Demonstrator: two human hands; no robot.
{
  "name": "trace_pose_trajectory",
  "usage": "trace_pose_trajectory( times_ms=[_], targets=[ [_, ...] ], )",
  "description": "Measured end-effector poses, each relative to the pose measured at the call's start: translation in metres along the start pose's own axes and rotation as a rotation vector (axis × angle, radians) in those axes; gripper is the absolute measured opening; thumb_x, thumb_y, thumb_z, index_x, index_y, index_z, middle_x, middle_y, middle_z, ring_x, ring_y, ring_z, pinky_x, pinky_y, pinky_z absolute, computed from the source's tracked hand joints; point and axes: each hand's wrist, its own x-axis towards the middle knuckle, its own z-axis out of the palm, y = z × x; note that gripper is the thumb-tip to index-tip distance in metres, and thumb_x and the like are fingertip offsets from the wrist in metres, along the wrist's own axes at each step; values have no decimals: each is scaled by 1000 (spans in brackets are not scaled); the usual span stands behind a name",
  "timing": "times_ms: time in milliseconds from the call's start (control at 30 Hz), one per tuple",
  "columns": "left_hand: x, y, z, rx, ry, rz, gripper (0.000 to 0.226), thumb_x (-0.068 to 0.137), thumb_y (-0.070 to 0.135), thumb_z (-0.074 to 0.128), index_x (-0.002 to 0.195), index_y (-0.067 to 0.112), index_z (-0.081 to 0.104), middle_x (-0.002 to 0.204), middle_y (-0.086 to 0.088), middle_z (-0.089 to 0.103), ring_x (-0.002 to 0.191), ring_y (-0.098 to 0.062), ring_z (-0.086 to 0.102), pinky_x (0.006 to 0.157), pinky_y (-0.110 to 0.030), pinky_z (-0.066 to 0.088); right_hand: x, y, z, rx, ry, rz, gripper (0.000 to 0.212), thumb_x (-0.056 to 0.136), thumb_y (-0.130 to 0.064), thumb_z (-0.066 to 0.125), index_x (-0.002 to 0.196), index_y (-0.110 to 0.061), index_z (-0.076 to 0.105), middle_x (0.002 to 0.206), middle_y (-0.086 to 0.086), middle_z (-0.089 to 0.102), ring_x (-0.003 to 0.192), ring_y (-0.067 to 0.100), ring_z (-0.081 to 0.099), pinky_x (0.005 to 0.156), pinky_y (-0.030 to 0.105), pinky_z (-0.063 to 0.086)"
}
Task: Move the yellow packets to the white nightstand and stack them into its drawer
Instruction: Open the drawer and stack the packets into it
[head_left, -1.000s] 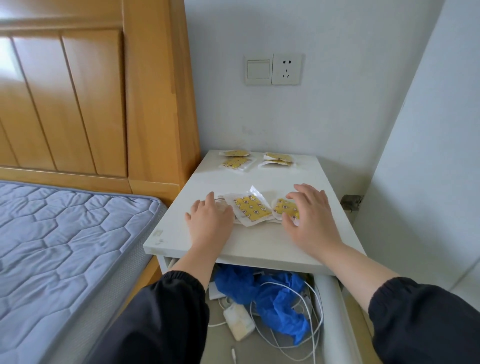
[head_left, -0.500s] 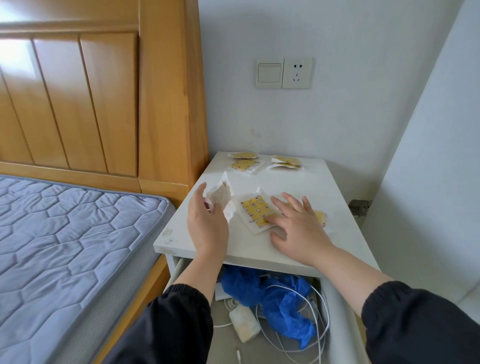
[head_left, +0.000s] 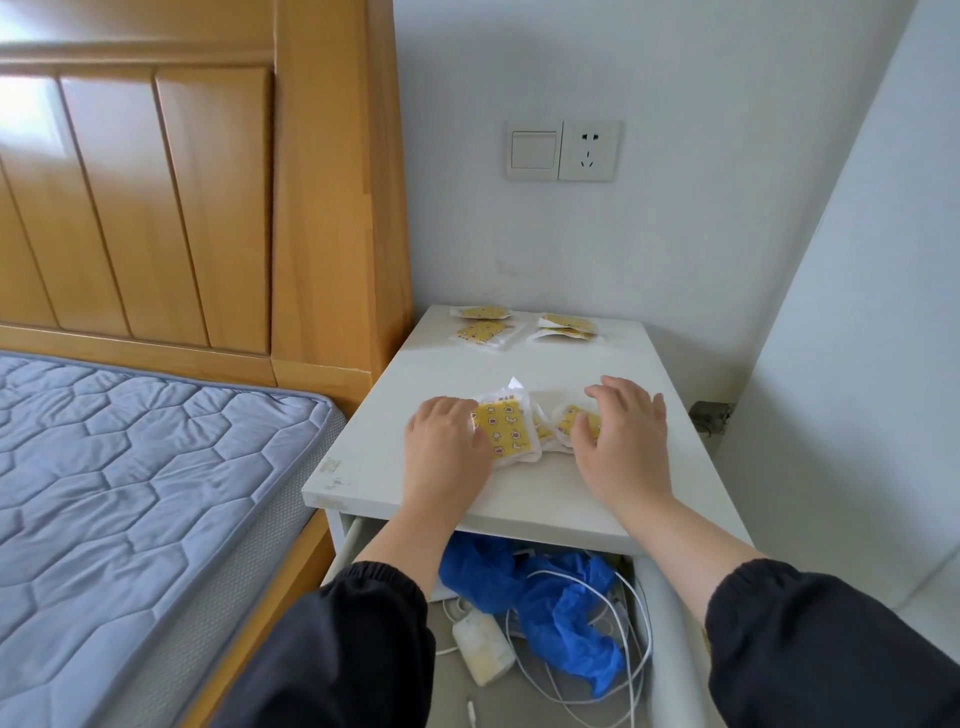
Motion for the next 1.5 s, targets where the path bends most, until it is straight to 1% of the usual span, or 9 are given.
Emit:
trace_pose_trajectory(
  times_ms=[333, 633, 767, 833, 933, 1033, 1167, 1267, 1500],
  targets=[
    [6, -5, -2, 87, -135, -168, 46, 93, 36, 48, 138, 24, 44, 141, 2, 47, 135, -19, 32, 111, -37, 21, 66, -49, 3, -45, -651, 170, 27, 97, -31, 40, 109, -12, 55, 106, 6, 61, 110, 30, 51, 102, 36, 30],
    [8, -6, 2, 109, -137, -185, 71, 87, 56, 55, 145, 23, 31, 146, 0, 40, 137, -22, 30, 112, -38, 20, 85, -65, 7, 293, -671, 329, 69, 79, -1, 71, 142, -4, 41, 140, 13, 47, 126, 28, 48, 95, 29, 41],
    [9, -6, 3, 61, -122, -197, 83, 84, 58, 58, 149, 21, 22, 150, -1, 35, 140, -22, 27, 114, -38, 20, 88, -70, 5, 303, -658, 314, 15, 75, 3, 73, 73, -2, 59, 75, 9, 54, 71, 22, 55, 66, 27, 44],
    [9, -6, 2, 27, -111, -205, 91, 82, 58, 61, 151, 19, 16, 153, -1, 30, 141, -22, 24, 115, -37, 19, 90, -71, 6, 354, -689, 328, 45, 75, 6, 72, 57, -15, 36, 62, 1, 35, 58, 16, 39, 56, 24, 34],
    [10, -5, 1, -127, -69, -257, 102, 80, 53, 67, 153, 18, 5, 156, -2, 24, 143, -21, 22, 115, -36, 21, 89, -74, 0, 491, -626, 359, 21, 77, 8, 70, 75, -9, 58, 78, 6, 53, 69, 16, 52, 60, 22, 42],
    [11, -2, -4, -408, -19, -350, 108, 79, 48, 71, 153, 19, -2, 147, -1, 41, 134, -21, 40, 104, -36, 37, 90, -74, 0, 738, -535, 465, 60, 77, 10, 70, 132, 4, 48, 128, 14, 55, 109, 25, 58, 93, 31, 49],
    [6, -1, -13, -650, 28, -362, 85, 86, 36, 68, 152, 16, 19, 92, 9, 64, 83, -3, 60, 67, -18, 44, 84, -75, 0, 965, -513, 528, 32, 78, 16, 65, 108, 5, 61, 98, 19, 67, 91, 32, 66, 87, 46, 54],
    [6, -4, -16, -739, -7, -358, 37, 84, 31, 72, 116, 22, 58, 98, 6, 70, 79, 0, 63, 63, -15, 48, 76, -76, 1, 1028, -508, 486, 24, 76, 18, 65, 95, 3, 62, 83, 12, 66, 76, 25, 66, 77, 39, 57],
    [7, -8, -20, -792, -47, -346, 28, 81, 23, 76, 102, 25, 57, 84, 19, 63, 75, 5, 61, 53, -9, 47, 64, -72, 3, 816, -439, 335, 22, 73, -1, 78, 70, -11, 59, 69, 1, 60, 68, 16, 60, 67, 27, 49]
  ],
)
